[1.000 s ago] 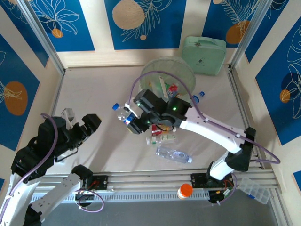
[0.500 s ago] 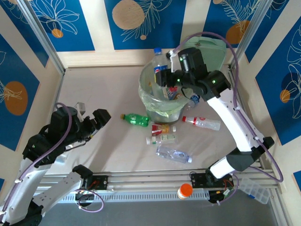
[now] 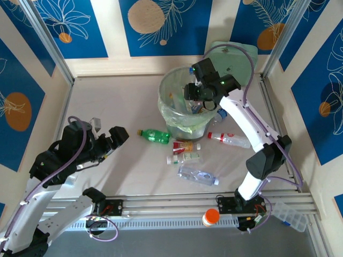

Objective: Put the plastic bottles in the bin

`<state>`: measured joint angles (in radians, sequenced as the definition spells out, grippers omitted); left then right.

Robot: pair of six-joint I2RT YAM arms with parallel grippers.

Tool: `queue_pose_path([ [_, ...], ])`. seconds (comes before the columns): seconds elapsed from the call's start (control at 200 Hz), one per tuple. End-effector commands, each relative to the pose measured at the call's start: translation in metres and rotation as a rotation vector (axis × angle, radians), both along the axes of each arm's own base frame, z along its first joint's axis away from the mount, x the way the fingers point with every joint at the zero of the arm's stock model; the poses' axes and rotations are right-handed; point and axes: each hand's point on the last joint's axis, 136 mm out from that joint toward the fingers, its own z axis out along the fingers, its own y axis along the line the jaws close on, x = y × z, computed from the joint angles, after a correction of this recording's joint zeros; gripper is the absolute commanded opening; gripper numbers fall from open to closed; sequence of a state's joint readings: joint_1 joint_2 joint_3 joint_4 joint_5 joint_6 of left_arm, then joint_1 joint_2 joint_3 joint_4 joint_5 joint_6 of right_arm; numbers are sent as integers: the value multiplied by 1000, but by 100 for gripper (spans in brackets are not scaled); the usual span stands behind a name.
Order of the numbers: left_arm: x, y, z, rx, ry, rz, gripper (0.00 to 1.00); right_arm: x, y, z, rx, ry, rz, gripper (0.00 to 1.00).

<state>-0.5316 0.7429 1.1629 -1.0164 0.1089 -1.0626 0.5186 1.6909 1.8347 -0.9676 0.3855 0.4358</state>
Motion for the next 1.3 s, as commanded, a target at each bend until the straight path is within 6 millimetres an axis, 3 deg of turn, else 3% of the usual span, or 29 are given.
queue_pose_path([
  [0.0, -6, 4, -9, 37, 20, -23, 99, -8, -3, -17, -47, 42, -11, 53],
  [0.215, -7, 5, -13, 56, 27, -29, 99, -12, 2, -24, -70, 55, 19, 69],
  [0.375, -6, 5, -11, 64, 29, -32, 99, -11, 1, 0, -68, 0, 22, 76],
  [0.545, -6, 8, -3, 75, 11, -26, 99, -19, 5, 30, -53, -76, 46, 76],
  [0.725, -9, 17, 5, 93, -14, -1, 99, -50, 43, 79, -62, -256, 240, 74],
  [0.895, -13, 29, 10, 87, -39, 56, 99, -111, 106, 106, -24, -380, 579, 70],
  [0.99, -17, 37, 12, 77, -51, 96, 99, -140, 138, 95, -65, -370, 738, 68],
  [1.14, -24, 52, 13, 64, -63, 171, 99, -160, 175, 52, -55, -192, 859, 67],
  [1.295, -36, 69, 18, 31, -81, 251, 99, -155, 199, 3, -130, -87, 867, 67],
])
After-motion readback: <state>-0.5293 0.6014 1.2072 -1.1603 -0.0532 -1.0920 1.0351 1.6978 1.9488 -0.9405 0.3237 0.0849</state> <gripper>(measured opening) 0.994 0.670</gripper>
